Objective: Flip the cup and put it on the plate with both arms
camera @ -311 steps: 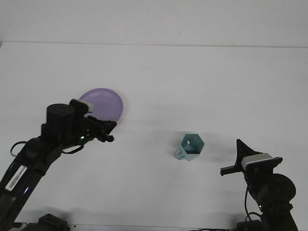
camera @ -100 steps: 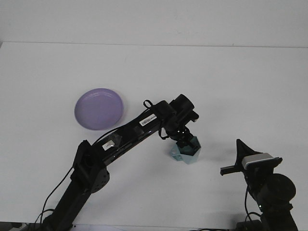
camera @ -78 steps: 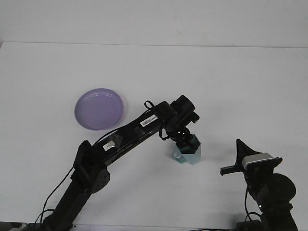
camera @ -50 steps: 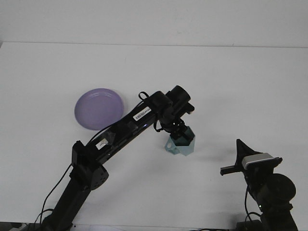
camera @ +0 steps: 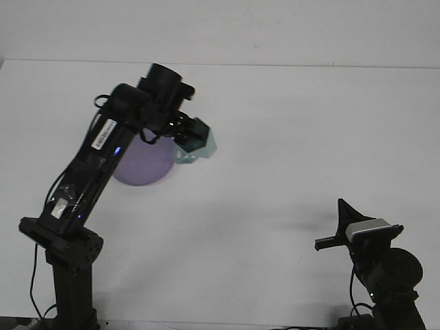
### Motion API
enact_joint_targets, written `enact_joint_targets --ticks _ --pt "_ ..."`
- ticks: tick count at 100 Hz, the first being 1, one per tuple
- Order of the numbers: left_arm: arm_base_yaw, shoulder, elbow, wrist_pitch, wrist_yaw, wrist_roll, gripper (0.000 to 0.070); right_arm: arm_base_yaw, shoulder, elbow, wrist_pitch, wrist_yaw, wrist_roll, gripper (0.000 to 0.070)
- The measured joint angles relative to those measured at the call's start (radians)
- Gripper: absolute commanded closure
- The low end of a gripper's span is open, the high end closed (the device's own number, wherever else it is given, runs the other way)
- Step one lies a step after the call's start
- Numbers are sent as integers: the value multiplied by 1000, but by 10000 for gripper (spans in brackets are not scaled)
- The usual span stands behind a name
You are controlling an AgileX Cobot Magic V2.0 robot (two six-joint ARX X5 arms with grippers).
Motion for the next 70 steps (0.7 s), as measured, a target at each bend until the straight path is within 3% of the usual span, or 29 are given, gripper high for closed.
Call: enact_joint_targets --ticks 32,49,70 --pt "284 4 -105 -7 -6 -23 686 0 0 0 0 0 0 700" --pt "355 37 -191 14 -9 -25 687 0 0 0 0 0 0 700" --pt "367 104 -211 72 -66 -25 687 0 0 0 0 0 0 700"
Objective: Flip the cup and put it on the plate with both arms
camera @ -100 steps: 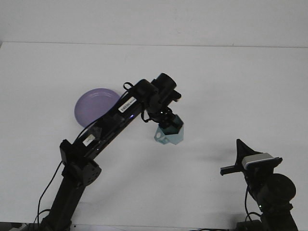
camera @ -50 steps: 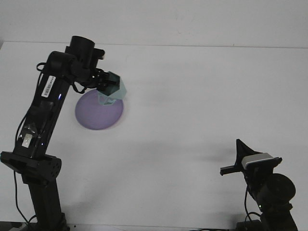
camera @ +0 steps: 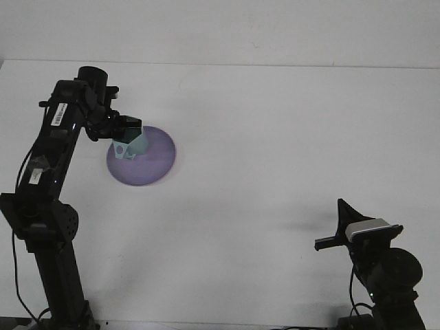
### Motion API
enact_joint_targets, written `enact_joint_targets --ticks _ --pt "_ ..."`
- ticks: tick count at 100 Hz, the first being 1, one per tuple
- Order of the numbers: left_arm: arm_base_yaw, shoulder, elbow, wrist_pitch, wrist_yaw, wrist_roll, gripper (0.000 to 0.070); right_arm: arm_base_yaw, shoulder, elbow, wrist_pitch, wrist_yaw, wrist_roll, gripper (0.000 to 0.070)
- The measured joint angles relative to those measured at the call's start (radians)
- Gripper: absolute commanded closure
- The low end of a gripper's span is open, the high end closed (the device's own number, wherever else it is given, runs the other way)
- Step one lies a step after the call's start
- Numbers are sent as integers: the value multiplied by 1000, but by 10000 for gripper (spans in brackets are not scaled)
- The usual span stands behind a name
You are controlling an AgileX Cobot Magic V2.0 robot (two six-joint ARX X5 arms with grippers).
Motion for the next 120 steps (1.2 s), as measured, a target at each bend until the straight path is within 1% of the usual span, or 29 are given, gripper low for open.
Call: enact_joint_targets --ticks 14,25,44,47,49,52,59,61,63,65,67,76,89,103,111,113,115,120 --pt "-4 51 0 -2 -12 0 687 0 0 0 0 0 0 700" --pt "-3 93 0 -2 -40 0 687 0 0 0 0 0 0 700" --pt "-2 103 0 16 -42 0 686 0 0 0 0 0 0 700" --pt "-2 103 0 16 -42 0 672 0 0 0 0 0 0 700" --pt "-2 103 0 15 -42 0 639 0 0 0 0 0 0 700" --pt "-2 103 0 15 -42 0 559 0 0 0 0 0 0 700" --pt "-2 103 0 13 -33 -1 297 0 0 0 0 0 0 700" --pt "-2 103 0 12 -28 -1 235 0 0 0 0 0 0 700" --pt "-2 103 0 11 -24 -1 187 0 0 0 0 0 0 700" --pt "-2 103 0 11 -16 -1 153 0 0 0 0 0 0 700" --pt "-2 103 0 9 -8 -1 139 0 0 0 0 0 0 700" --pt "-2 103 10 -16 16 -1 143 0 0 0 0 0 0 700" --pt "-2 82 42 -41 18 -1 144 0 0 0 0 0 0 700" --pt "1 -31 59 -55 18 -2 147 0 0 0 0 0 0 700" --pt "4 -123 63 -56 18 -3 172 0 0 0 -1 0 0 700" --pt "6 -146 64 -56 18 -3 191 0 0 0 -1 0 0 700" --pt "7 -163 66 -56 18 -3 225 0 0 0 -2 0 0 700" --pt "13 -220 71 -56 18 -3 356 0 0 0 -3 0 0 700"
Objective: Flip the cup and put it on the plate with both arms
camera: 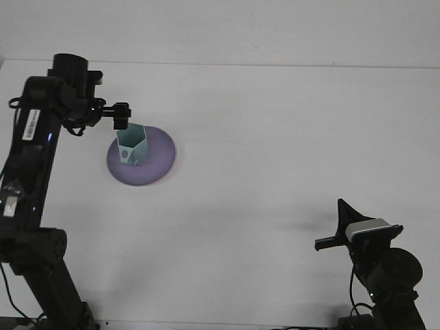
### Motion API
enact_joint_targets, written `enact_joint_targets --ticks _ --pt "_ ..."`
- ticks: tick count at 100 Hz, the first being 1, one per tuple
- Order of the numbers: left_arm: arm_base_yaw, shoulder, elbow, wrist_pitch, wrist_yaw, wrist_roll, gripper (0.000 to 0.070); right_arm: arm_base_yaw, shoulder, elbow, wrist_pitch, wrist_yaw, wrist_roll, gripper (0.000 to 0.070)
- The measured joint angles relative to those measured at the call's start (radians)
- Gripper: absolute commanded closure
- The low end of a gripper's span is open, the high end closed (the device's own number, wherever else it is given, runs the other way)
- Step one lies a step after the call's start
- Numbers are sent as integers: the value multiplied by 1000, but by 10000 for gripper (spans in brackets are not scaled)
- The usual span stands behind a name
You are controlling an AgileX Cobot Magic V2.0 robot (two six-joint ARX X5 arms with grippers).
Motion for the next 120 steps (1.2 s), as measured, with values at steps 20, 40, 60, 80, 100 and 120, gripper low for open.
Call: enact_joint_targets --ticks 20,40,60,80,100,120 --pt "13 -209 2 -7 0 -3 687 0 0 0 -14 0 0 700" --pt "12 -421 -3 -11 0 0 687 0 0 0 -20 0 0 700" --pt "10 -675 -223 95 -4 34 687 0 0 0 -20 0 8 700" --pt "10 -998 -759 463 -8 64 687 0 -7 -20 35 0 22 700" --pt "10 -1358 -1341 880 -8 72 687 0 -50 -87 116 8 23 700" --pt "8 -1578 -1711 1081 -10 49 688 0 -51 -87 139 34 24 700"
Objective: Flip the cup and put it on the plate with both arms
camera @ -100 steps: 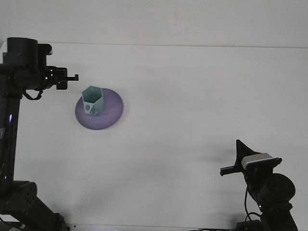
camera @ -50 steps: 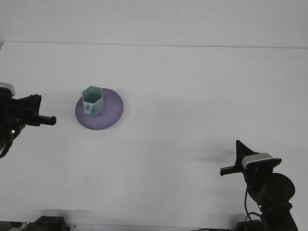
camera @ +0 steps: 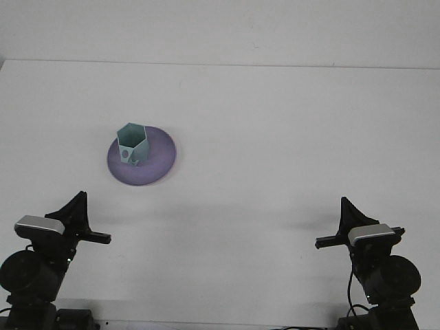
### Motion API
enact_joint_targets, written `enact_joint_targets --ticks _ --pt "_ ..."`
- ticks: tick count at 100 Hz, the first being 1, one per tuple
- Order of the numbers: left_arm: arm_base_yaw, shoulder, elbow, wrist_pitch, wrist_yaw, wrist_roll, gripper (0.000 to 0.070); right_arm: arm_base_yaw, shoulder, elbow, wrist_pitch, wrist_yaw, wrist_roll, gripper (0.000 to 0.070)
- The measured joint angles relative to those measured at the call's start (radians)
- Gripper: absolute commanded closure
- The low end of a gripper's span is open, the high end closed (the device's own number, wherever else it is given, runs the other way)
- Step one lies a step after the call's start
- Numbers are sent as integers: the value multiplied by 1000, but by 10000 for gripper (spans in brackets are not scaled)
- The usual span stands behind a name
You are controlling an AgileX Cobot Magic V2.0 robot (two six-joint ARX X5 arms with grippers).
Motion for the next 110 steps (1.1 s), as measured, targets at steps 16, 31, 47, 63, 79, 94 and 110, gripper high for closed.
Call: enact_joint_targets --ticks 16,31,47,63,79,94,110 --pt "0 -27 -27 -5 0 -30 686 0 0 0 -1 16 0 700" --pt "0 -31 -26 -4 0 -45 686 0 0 0 5 15 0 700" --pt "0 -31 -26 -4 0 -46 685 0 0 0 5 16 0 700" --pt "0 -31 -26 -4 0 -48 685 0 0 0 5 15 0 700" --pt "0 -34 -26 -3 0 -48 685 0 0 0 5 16 0 700" --pt "20 -125 -114 83 -29 -43 685 0 0 0 5 15 0 700" --pt "24 -283 -331 223 -31 -41 686 0 0 0 5 15 0 700"
